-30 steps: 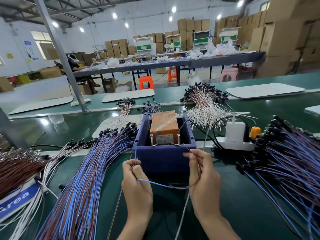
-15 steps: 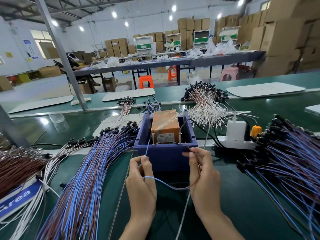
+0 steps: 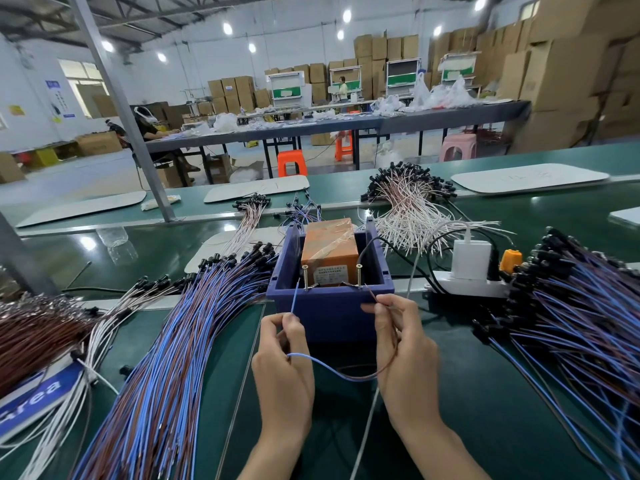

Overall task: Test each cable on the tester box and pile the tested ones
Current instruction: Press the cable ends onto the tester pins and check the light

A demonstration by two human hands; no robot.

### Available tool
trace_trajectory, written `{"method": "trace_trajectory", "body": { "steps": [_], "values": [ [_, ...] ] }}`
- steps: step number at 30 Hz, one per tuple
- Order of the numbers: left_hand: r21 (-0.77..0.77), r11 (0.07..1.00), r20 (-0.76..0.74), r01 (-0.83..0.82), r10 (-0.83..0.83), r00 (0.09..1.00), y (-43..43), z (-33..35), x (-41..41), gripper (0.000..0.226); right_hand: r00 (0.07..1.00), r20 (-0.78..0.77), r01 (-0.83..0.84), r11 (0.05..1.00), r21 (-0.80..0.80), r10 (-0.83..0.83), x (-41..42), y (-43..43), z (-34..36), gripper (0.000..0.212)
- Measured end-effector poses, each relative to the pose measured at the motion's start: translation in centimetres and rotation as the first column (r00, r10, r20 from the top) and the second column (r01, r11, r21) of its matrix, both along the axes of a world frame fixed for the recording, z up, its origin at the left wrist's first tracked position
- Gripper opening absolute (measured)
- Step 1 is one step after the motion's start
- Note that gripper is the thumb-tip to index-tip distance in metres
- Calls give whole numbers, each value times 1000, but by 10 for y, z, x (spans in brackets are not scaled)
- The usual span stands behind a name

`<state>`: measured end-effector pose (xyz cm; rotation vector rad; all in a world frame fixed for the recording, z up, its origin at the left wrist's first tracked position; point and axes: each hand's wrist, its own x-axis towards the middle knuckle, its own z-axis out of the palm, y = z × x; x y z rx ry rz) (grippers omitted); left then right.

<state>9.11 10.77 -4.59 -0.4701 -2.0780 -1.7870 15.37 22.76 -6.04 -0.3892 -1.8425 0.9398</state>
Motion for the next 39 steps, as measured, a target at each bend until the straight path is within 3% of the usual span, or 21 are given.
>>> {"method": "trace_trajectory", "body": {
  "steps": [27,39],
  "values": [
    [-44,999,76,20,-16,997,1,1,0,28,1000,12,22,998,52,-22,-1,-1,2,10],
    [-44,999,64,20,-17,998,1,-1,-2,27,999,23,41,996,75,-42,3,-3,7,26]
  ]
}}
